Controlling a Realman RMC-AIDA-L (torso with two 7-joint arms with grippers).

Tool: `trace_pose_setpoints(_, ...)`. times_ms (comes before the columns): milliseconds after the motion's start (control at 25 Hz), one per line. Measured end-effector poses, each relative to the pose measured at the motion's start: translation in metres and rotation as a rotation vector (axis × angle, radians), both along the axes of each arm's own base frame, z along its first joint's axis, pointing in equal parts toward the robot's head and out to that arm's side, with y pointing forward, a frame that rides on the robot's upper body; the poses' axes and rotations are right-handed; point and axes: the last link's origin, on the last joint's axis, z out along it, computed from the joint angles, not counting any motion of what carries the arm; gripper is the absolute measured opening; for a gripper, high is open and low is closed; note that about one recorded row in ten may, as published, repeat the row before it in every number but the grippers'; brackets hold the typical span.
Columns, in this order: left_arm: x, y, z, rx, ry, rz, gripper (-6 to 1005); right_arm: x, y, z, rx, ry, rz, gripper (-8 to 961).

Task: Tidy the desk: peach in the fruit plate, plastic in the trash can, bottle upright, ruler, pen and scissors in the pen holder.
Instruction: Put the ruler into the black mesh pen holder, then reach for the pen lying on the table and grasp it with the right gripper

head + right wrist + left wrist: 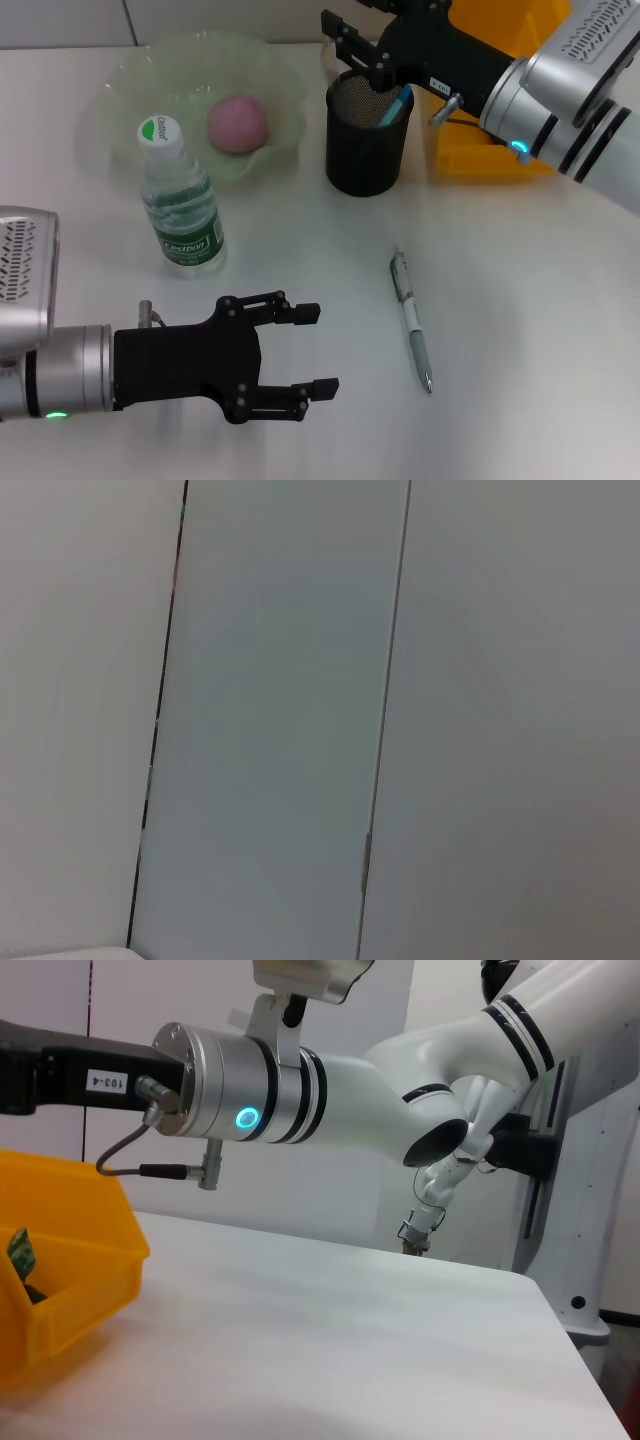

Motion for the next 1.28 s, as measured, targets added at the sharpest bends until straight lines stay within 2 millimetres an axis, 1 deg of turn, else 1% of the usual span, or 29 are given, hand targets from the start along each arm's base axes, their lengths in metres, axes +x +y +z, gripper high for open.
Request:
trace_pose_setpoints(120,0.0,0.0,0.0,0.0,0.0,0.001,798,0.001,-0.004,0.003,0.007,0.026,0.01,477)
trace_pose_setpoints(160,0.0,0.0,0.0,0.0,0.0,0.001,798,0.002,-0.009,0.008,0.017,0.071,0.027,484)
trace_pose_setpoints(240,0.0,0.0,0.0,0.0,0.0,0.001,798,0.003,-0.012,0.012,0.026,0.097,0.033,487)
trace_pose_setpoints(320,0.0,0.0,0.0,0.0,0.0,0.001,798,0.005,-0.019,0.02,0.049,0.149,0.048,490)
trace_pose_setpoints(360,0.0,-0.001,0.0,0.0,0.0,0.002,798,0.011,-0.029,0.036,0.086,0.223,0.066,492)
trace_pose_setpoints(400,-0.001,-0.001,0.0,0.0,0.0,0.002,798,0.011,-0.029,0.036,0.086,0.223,0.066,493)
trace_pose_setpoints(480,-0.001,-0.001,0.0,0.0,0.001,0.002,798,0.02,-0.041,0.058,0.122,0.321,0.067,496)
trace_pose_setpoints(560,-0.001,-0.001,0.001,-0.002,-0.002,0.0,798,0.03,-0.052,0.086,0.123,0.418,0.047,499)
trace_pose_setpoints(600,0.0,-0.001,0.001,-0.002,-0.003,-0.002,798,0.034,-0.056,0.105,0.086,0.462,0.032,501)
trace_pose_setpoints(640,0.0,-0.001,0.001,-0.003,-0.004,-0.003,798,0.034,-0.058,0.115,0.05,0.477,0.016,502)
trace_pose_setpoints(680,0.0,-0.001,0.002,-0.003,-0.005,-0.007,798,0.031,-0.059,0.128,0.007,0.484,0.013,504)
trace_pose_setpoints(720,0.001,-0.001,0.001,-0.004,-0.005,-0.008,798,0.026,-0.06,0.138,-0.048,0.473,-0.004,537)
trace_pose_setpoints(760,0.001,-0.001,0.002,-0.003,-0.005,-0.009,798,0.013,-0.06,0.148,-0.157,0.38,-0.054,571)
trace_pose_setpoints(800,0.001,-0.001,0.001,-0.004,-0.005,-0.01,798,0.013,-0.06,0.148,-0.157,0.38,-0.054,604)
trace_pose_setpoints(880,0.001,0.0,0.002,-0.003,-0.005,-0.011,797,-0.001,-0.06,0.146,-0.259,0.24,-0.131,671)
trace_pose_setpoints(920,0.001,0.0,0.002,-0.003,-0.005,-0.011,797,-0.009,-0.059,0.142,-0.319,0.152,-0.186,704)
trace_pose_setpoints(960,0.001,0.0,0.001,-0.004,-0.006,-0.011,797,-0.018,-0.059,0.133,-0.405,-0.012,-0.296,725)
trace_pose_setpoints(1000,0.001,-0.001,0.001,-0.005,-0.006,-0.009,797,-0.018,-0.059,0.133,-0.405,-0.012,-0.296,746)
trace_pose_setpoints(1080,0.001,-0.001,0.001,-0.005,-0.006,-0.008,797,-0.026,-0.061,0.124,-0.482,-0.166,-0.432,788)
trace_pose_setpoints(1120,0.001,-0.001,0.001,-0.006,-0.006,-0.008,797,-0.029,-0.061,0.121,-0.507,-0.215,-0.502,809)
trace_pose_setpoints(1160,0.001,-0.001,0.001,-0.006,-0.007,-0.006,797,-0.034,-0.06,0.113,-0.555,-0.303,-0.65,807)
trace_pose_setpoints(1200,0.001,-0.001,0.001,-0.006,-0.006,-0.005,797,-0.034,-0.06,0.113,-0.555,-0.303,-0.65,806)
trace_pose_setpoints(1280,0.001,-0.001,0.0,-0.006,-0.005,-0.006,797,-0.039,-0.058,0.105,-0.601,-0.356,-0.783,803)
